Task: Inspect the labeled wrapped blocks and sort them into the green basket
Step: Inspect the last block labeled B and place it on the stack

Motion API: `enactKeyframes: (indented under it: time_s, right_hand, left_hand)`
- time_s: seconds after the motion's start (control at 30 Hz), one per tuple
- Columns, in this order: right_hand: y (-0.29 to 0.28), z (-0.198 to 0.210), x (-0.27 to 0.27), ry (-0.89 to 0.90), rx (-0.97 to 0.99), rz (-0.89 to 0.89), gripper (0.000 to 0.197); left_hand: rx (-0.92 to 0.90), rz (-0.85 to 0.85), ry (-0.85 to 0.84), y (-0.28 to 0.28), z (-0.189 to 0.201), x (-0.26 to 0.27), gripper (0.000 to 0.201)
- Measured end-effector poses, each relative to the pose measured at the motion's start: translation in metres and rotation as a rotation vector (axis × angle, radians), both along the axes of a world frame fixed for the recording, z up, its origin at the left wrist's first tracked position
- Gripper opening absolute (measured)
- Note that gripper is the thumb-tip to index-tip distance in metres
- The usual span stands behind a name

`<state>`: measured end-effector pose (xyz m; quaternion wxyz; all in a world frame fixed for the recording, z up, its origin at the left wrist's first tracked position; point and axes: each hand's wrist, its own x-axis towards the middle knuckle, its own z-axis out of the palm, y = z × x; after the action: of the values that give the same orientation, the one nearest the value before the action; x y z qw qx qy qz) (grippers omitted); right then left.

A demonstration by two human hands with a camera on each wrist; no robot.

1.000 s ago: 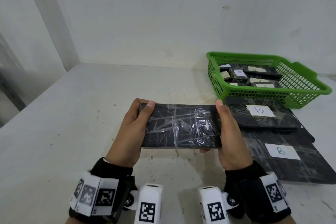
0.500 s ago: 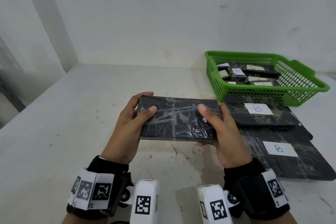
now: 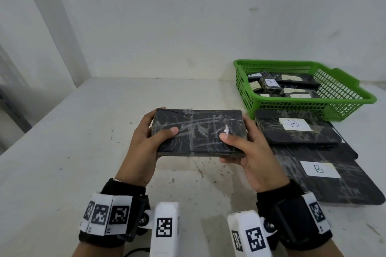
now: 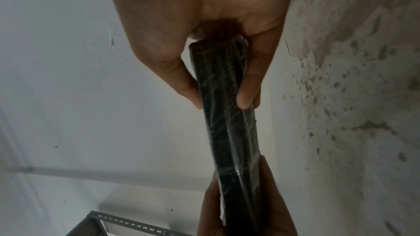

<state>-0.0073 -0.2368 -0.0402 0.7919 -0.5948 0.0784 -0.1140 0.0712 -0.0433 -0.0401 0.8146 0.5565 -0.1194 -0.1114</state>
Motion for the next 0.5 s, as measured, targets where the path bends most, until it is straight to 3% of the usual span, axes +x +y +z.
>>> enactKeyframes:
  time_s: [0.33,0.43,0.5]
  right_hand:
    - [0.0002,0.0011,-0.0001,-0.031,0.019,0.119,0.069]
    - [0.0022,-0.0003,-0.0002,-0.035,-0.008,0.115,0.085]
    - [0.0023,-0.0005,-0.0006,-0.047,-0.015,0.118,0.089]
  left_hand:
    - [0.021,0.014,0.003,0.0014,-0.0019,0.0033,0.072]
    - [0.005,0.028,0.031,0.0028,-0.0023,0.0043,0.059]
    - [-0.027,0.004,0.047,0.0043,-0.0011,0.0037,0.063]
